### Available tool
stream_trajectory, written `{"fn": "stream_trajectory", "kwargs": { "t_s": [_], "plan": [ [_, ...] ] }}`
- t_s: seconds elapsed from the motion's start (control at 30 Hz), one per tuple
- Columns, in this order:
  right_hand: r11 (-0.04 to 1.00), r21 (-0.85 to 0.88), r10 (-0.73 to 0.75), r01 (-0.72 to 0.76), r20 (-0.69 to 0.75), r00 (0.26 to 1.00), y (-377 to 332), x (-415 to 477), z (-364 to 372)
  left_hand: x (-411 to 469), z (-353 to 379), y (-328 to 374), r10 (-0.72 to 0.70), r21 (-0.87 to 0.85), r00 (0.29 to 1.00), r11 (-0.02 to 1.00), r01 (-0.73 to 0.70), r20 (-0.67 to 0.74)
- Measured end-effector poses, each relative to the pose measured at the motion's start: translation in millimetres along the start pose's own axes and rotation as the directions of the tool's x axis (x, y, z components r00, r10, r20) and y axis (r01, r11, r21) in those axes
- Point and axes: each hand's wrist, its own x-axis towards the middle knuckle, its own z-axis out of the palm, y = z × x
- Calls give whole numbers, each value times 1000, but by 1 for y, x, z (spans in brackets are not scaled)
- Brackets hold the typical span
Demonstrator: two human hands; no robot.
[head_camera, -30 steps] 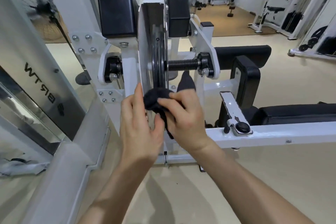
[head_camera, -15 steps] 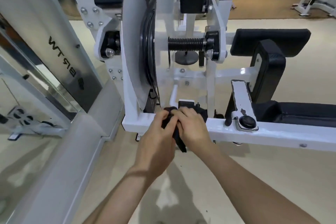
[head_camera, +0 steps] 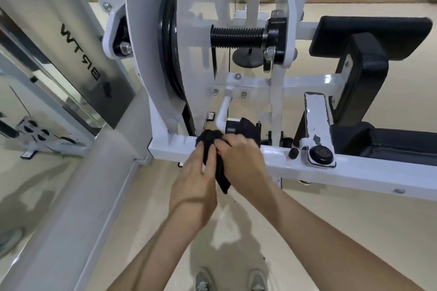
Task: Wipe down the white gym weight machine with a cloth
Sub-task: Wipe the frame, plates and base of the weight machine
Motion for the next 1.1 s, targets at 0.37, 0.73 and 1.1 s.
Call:
{"fn": "stream_trajectory", "kwargs": {
  "t_s": [0.37,0.73,1.1],
  "plan": [
    [939,-343,-20,34,45,999,3,-13,-22,10,10,18,119,-11,988,993,-121,-97],
    [924,-381,37,30,167,985,34,-35,-45,22,17,65,134,-126,982,980,-151,-136],
    [936,-269,243,-228,23,970,54,-83,-68,24,20,104,382,-127,903,903,-410,-198]
  ]
}}
